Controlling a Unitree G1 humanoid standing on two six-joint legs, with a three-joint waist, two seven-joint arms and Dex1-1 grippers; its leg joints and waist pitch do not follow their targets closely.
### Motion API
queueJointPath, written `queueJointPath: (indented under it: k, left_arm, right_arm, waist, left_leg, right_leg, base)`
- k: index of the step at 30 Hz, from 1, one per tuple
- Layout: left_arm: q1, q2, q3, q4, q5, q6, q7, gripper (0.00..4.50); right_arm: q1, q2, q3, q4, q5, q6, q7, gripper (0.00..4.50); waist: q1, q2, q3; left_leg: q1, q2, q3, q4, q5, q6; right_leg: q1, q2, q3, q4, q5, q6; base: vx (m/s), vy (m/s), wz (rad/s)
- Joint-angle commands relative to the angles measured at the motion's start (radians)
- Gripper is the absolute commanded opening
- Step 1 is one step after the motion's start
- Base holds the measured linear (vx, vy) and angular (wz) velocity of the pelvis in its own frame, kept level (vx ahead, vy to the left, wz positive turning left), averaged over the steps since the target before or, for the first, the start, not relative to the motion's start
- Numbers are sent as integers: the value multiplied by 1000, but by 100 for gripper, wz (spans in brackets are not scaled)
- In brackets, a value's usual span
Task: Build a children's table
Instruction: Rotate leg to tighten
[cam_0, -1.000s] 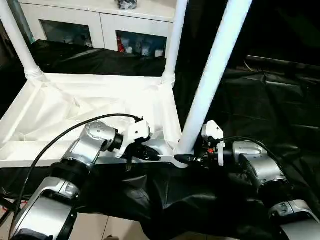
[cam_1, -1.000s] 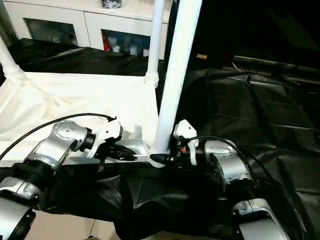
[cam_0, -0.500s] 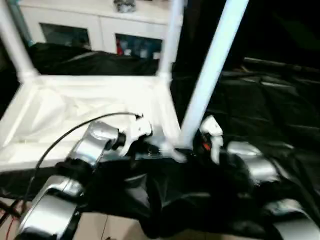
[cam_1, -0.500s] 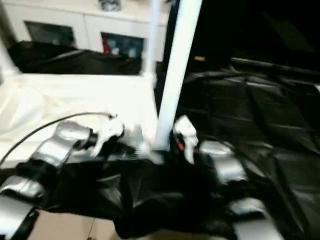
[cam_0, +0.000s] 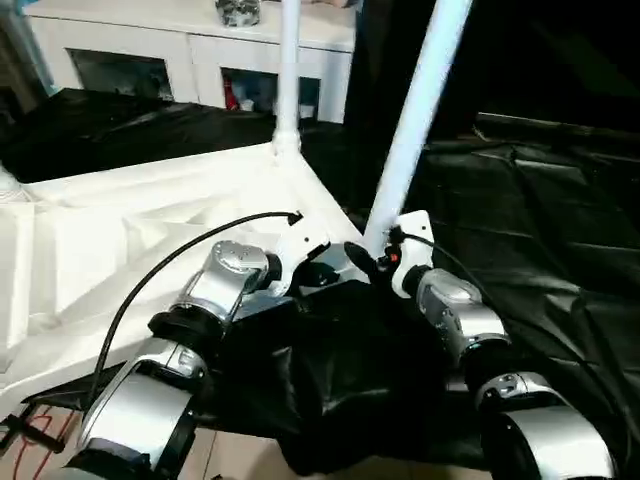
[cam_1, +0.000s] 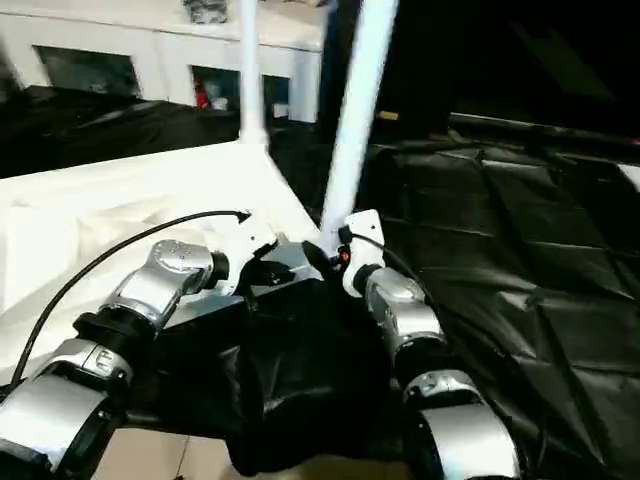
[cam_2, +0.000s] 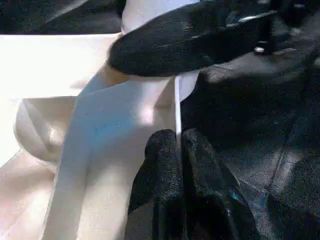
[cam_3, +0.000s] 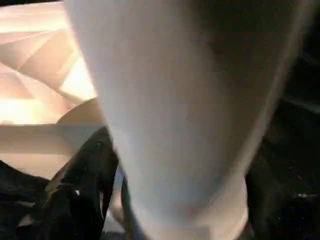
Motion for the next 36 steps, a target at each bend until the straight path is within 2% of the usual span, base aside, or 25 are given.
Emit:
queueJointPath:
  k: [1,2,4,5,6,7,8,10,13,16,18,20,23,29,31,35,36]
  left_arm:
    - [1,-28,-34,-11,-34,-45,-90,0]
    - [16,-10,-46,-37,-45,-50,-152,0]
    - [34,8,-62,-64,-58,-69,-224,0]
    - [36,11,-63,-67,-58,-66,-231,0]
    - [43,21,-69,-79,-61,-61,-256,0]
    - [52,36,-73,-92,-64,-59,-286,0]
    - [55,43,-74,-98,-65,-57,-296,0]
    - [60,53,-75,-100,-63,-67,-314,0]
    - [70,82,-84,-109,-61,-86,-359,0]
    - [80,104,-86,-127,-71,-78,-401,0]
    - [83,113,-85,-130,-73,-80,-416,0]
    - [83,120,-86,-128,-70,-85,-427,0]
    - [81,119,-84,-123,-68,-88,-431,0]
    - [80,110,-84,-128,-68,-87,-426,0]
    - [87,109,-83,-136,-69,-84,-427,0]
    - [93,106,-84,-144,-71,-82,-429,0]
    - [92,106,-84,-144,-71,-83,-429,0]
  right_arm:
    - [20,-3,48,24,-25,10,71,384]
    - [42,-33,75,-12,-26,-19,172,384]
    - [63,-57,92,-47,-18,-34,254,384]
    - [65,-59,92,-52,-16,-35,265,384]
    - [78,-72,99,-73,-10,-34,319,384]
    - [102,-98,121,-114,-3,-27,414,384]
    - [114,-110,131,-134,1,-23,454,384]
    - [133,-130,150,-168,10,-9,519,384]
    - [171,-174,196,-226,13,-5,630,384]
    - [196,-198,220,-263,11,11,701,384]
    - [208,-210,232,-290,17,33,742,357]
    - [216,-216,236,-312,21,55,767,357]
    - [219,-216,238,-322,23,65,770,330]
    - [230,-206,241,-336,28,71,759,316]
    - [240,-204,238,-357,26,87,757,316]
    - [230,-193,226,-343,8,69,703,314]
    - [222,-189,217,-334,15,80,696,347]
  waist:
    - [4,11,-58]
    - [6,7,-62]
    - [8,9,-64]
    - [11,6,-63]
    - [12,6,-62]
    - [16,0,-60]
    - [21,3,-58]
    - [23,3,-55]
    - [27,1,-50]
    - [29,-1,-48]
    - [30,-1,-49]
    - [33,2,-50]
    - [32,0,-51]
    - [32,-2,-50]
    - [33,-3,-51]
    - [31,-4,-52]
    - [30,-5,-51]
  left_leg:
    - [-4,1,12,-60,-275,40]
    - [-8,1,12,-57,-233,53]
    - [-8,1,14,-53,-191,71]
    - [-9,0,16,-51,-157,97]
    - [-9,0,16,-52,-156,100]
    - [-7,1,17,-51,-167,111]
    - [-5,5,17,-52,-176,115]
    - [-4,6,18,-55,-188,106]
    - [-3,8,16,-60,-250,73]
    - [-2,9,15,-63,-280,61]
    - [-3,9,15,-62,-273,60]
    - [-2,10,15,-63,-262,56]
    - [-2,8,14,-62,-255,50]
    - [-2,7,14,-63,-262,49]
    - [-3,7,13,-63,-255,48]
    - [-2,7,14,-63,-253,48]
    - [-2,6,13,-63,-257,47]
  right_leg:
    - [45,-35,37,-77,-175,-229]
    - [53,-33,35,-70,-112,-239]
    - [54,-33,36,-62,-40,-259]
    - [56,-32,36,-57,17,-276]
    - [57,-34,35,-56,14,-280]
    - [58,-35,34,-60,-12,-281]
    - [56,-37,35,-62,-36,-279]
    - [55,-35,35,-65,-68,-271]
    - [51,-38,34,-74,-190,-242]
    - [49,-38,35,-81,-259,-215]
    - [48,-38,36,-80,-259,-209]
    - [46,-37,36,-78,-242,-213]
    - [47,-38,36,-76,-222,-220]
    - [46,-38,36,-79,-248,-211]
    - [47,-38,36,-78,-239,-208]
    - [46,-39,36,-78,-230,-210]
    - [46,-38,36,-78,-238,-209]
  base:
    - [0,0,0]
    - [0,0,0]
    - [0,0,0]
    - [0,0,0]
    - [0,0,0]
    - [0,0,0]
    - [0,0,0]
    - [0,0,0]
    - [0,0,0]
    - [0,0,0]
    - [0,0,0]
    - [0,0,0]
    - [0,0,0]
    - [0,0,0]
    - [0,0,0]
    - [0,0,0]
    - [0,0,0]
